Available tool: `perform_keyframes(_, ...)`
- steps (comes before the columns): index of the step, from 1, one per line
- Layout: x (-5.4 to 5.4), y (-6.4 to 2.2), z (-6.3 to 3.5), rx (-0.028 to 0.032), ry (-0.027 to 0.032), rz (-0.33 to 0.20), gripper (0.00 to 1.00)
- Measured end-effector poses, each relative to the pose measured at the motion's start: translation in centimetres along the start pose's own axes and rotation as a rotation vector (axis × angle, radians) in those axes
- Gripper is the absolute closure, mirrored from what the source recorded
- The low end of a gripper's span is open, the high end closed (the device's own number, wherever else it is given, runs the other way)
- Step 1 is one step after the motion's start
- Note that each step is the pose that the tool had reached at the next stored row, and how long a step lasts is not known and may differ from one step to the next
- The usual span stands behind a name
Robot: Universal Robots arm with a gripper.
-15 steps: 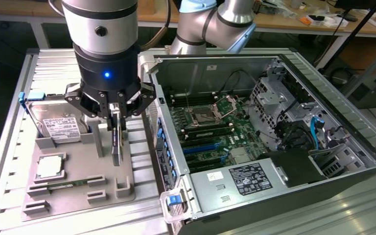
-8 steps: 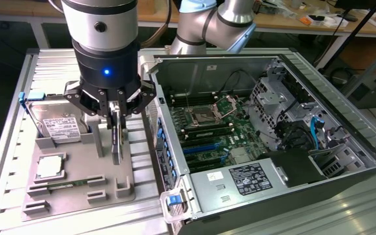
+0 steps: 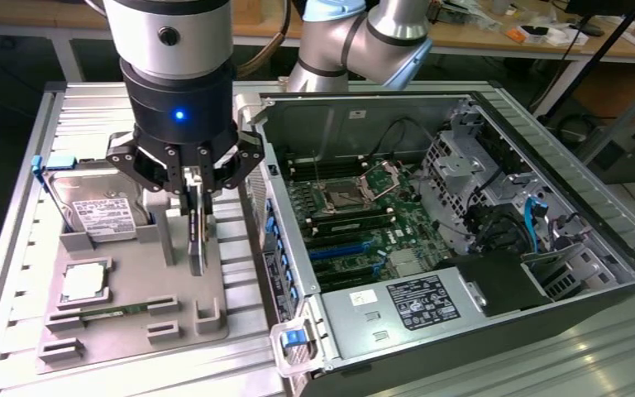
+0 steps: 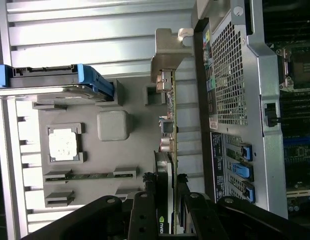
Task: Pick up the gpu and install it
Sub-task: 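Pick up the gpu and move the gpu toward the slot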
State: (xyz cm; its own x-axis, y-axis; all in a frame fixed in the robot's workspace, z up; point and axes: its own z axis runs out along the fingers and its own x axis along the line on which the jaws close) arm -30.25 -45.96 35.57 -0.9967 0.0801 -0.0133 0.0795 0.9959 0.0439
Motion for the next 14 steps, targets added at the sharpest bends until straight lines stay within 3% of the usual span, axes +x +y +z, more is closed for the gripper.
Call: perform_keyframes(14, -0.01, 0.03, -0.71, 0.0001, 0.0000, 0.000, 0.73)
